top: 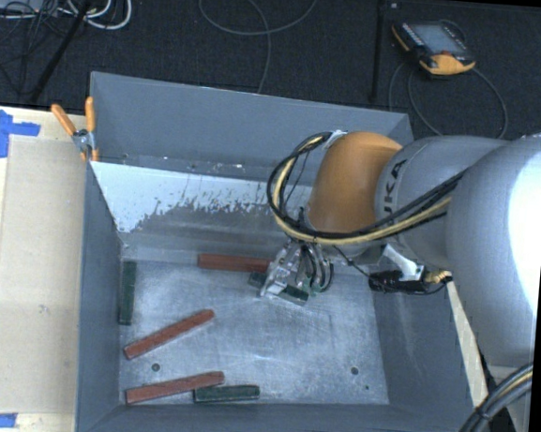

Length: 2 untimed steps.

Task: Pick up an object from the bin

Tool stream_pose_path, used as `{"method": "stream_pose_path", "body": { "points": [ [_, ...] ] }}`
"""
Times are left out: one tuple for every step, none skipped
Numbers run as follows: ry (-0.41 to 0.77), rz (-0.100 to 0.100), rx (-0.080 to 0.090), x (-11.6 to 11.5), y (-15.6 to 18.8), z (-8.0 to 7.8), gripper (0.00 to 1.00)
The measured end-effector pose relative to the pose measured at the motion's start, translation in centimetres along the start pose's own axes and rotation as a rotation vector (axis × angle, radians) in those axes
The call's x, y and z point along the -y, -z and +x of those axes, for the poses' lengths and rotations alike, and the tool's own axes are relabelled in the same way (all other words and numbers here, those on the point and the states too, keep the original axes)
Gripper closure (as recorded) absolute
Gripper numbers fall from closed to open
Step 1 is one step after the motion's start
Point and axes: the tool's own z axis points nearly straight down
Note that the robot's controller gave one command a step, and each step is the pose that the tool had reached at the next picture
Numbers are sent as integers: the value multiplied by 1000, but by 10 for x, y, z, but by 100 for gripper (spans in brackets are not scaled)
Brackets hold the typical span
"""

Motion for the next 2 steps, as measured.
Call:
{"method": "stream_pose_path", "body": {
  "points": [
    [1,0,0,0,0,0,100],
    [1,5,-14,2,131,-5,100]
  ]
}}
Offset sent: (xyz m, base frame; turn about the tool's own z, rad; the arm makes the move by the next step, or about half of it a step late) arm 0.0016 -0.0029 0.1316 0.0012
